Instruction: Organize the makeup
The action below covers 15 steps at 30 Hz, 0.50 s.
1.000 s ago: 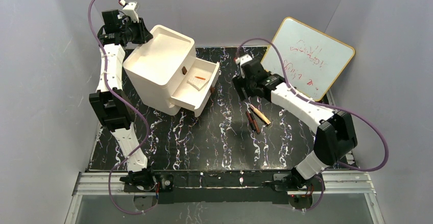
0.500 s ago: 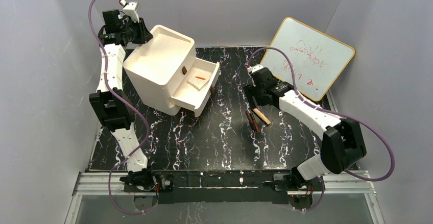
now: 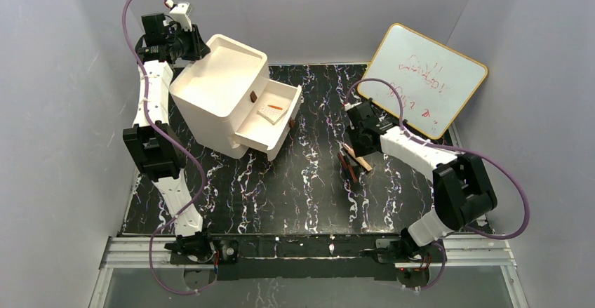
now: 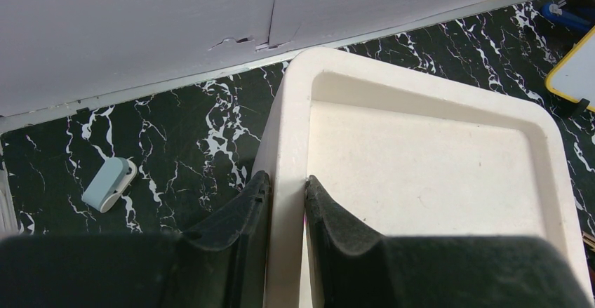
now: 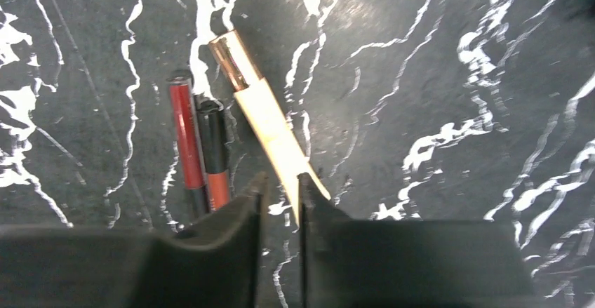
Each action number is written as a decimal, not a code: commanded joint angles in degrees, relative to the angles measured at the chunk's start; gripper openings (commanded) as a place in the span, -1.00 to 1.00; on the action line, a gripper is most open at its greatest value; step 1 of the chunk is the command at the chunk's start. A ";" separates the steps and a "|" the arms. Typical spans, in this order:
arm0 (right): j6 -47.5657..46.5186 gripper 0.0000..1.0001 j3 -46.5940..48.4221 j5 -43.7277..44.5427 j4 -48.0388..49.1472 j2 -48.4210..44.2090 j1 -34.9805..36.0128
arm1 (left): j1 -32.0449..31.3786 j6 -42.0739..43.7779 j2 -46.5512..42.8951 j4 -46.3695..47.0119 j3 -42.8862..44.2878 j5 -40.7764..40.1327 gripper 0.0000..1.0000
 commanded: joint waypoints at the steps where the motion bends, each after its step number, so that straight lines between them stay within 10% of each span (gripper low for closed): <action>1: 10.46 -0.63 -0.83 -5.30 -1.85 1.18 -0.25 | -2.85 -0.80 -0.33 -10.51 -2.47 2.66 -1.00; 8: 10.45 -0.55 -0.93 -6.44 -0.82 3.67 -0.25 | -2.84 -0.63 -0.15 -10.61 -2.48 2.53 -1.00; 15: 9.98 0.22 -0.25 -6.59 -1.10 3.24 -0.25 | -2.83 -0.71 0.52 -10.73 -1.87 2.61 -1.00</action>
